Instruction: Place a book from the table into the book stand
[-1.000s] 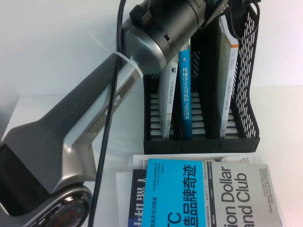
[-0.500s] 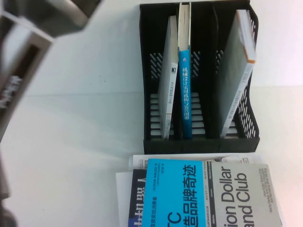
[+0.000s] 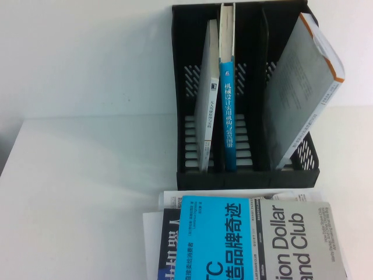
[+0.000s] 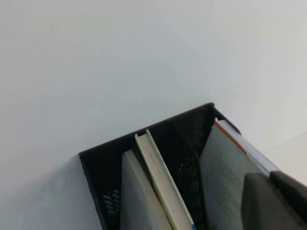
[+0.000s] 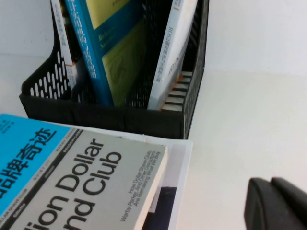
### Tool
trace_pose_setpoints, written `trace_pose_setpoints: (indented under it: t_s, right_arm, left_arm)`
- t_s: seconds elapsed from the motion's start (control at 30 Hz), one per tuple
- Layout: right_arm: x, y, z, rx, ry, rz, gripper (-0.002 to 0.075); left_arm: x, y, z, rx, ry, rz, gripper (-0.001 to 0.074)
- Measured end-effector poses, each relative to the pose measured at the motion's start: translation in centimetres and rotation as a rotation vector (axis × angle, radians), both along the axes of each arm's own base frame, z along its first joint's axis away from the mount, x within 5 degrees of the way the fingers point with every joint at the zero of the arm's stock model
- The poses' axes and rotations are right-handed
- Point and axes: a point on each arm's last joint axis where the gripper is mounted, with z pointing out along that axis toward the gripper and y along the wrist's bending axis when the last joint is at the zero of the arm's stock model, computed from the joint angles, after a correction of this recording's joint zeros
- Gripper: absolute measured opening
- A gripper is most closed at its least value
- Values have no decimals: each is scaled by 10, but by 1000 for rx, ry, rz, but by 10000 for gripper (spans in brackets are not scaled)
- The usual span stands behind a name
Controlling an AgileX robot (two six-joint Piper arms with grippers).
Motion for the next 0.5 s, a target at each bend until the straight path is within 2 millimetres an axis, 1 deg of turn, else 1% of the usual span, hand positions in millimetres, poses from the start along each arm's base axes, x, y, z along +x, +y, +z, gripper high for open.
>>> trace_pose_setpoints:
  t_s: [0.07,0.13,0.23,0.3,0.37,0.4,0.5]
  right_arm:
    - [-6,-1,-3,3,-26,0,-3]
    - [-11,-2,-2,9,-58,0,-3]
    - [-15,-3,-2,14,-83,0,-3]
    - [-15,-3,-3,14,-80,0,-3]
    - [-15,-3,-3,14,-80,0,-3]
    - [-15,-3,-3,14,-80,0,-3]
    - [-15,-3,-3,14,-80,0,-3]
  left_arm:
    - [-7,5,6,-12,-12,-17,-1]
    - [-12,10,9,-10,-18,-21,-1]
    - [-18,16,7,12,-9,-20,-1]
    - [-21,20,4,35,5,-15,-1]
    - [-23,23,-5,65,28,-9,-2]
    - [-26,27,-6,63,28,-8,-2]
    - [-34,34,-18,38,27,-5,-2]
